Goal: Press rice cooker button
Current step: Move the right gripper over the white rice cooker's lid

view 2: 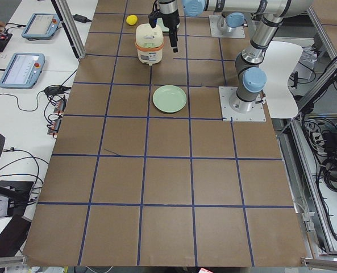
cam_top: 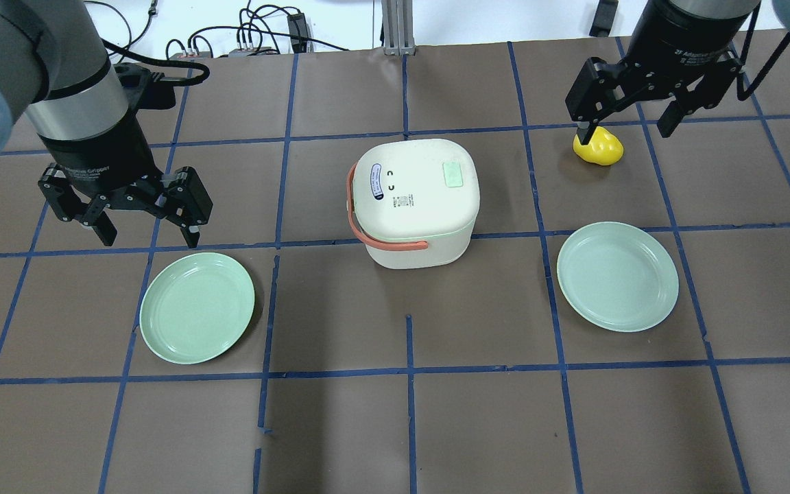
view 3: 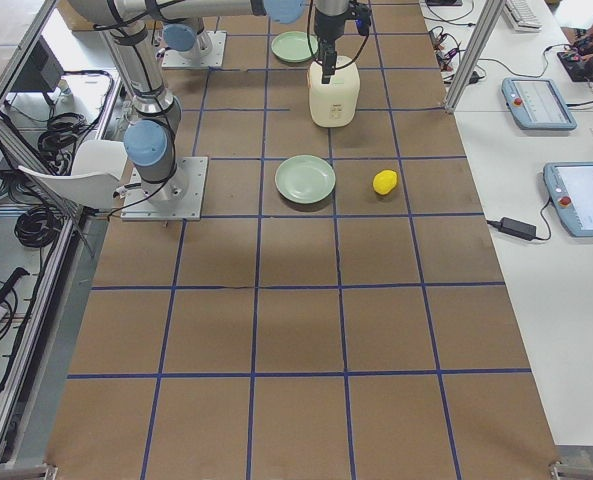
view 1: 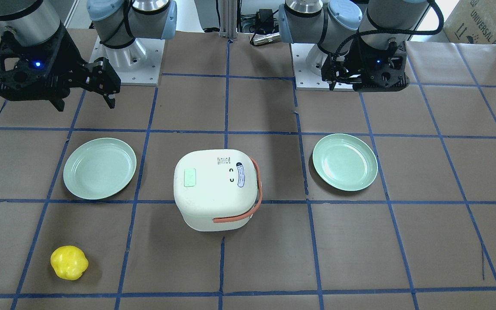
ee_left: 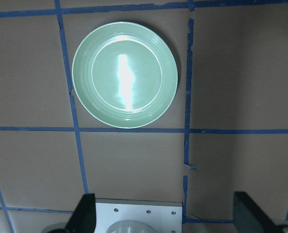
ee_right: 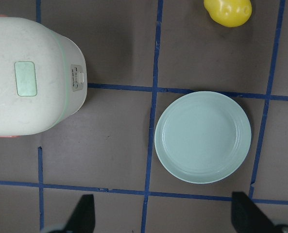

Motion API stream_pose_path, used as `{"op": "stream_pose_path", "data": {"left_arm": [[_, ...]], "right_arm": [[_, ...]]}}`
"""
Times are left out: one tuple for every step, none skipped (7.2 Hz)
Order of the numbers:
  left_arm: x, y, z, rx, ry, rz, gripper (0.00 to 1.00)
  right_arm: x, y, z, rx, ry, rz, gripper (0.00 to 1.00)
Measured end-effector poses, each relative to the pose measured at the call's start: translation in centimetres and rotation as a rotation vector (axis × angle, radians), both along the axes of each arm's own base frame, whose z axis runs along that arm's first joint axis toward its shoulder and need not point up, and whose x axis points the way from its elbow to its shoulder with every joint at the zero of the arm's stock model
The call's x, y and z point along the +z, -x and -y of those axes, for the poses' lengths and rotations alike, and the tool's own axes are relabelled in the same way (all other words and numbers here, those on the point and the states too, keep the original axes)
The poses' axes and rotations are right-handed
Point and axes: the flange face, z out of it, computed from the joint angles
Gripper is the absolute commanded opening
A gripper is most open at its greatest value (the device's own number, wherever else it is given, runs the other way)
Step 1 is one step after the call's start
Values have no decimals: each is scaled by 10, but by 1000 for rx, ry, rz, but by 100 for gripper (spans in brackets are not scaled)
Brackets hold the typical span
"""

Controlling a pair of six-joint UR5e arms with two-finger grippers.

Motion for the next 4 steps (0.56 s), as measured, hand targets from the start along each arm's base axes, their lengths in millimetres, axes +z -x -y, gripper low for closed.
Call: {"op": "stream_pose_path", "data": {"left_arm": [[0, 0, 0, 0, 0, 0, 100], [0, 0, 0, 0, 0, 0, 100], [0, 0, 0, 0, 0, 0, 100], [0, 0, 0, 0, 0, 0, 100]], "right_arm": [[0, 0, 0, 0, 0, 0, 100], [0, 0, 0, 1, 0, 0, 100], [1, 0, 0, 2, 3, 0, 100], [2, 0, 2, -3, 12, 1, 100]]}}
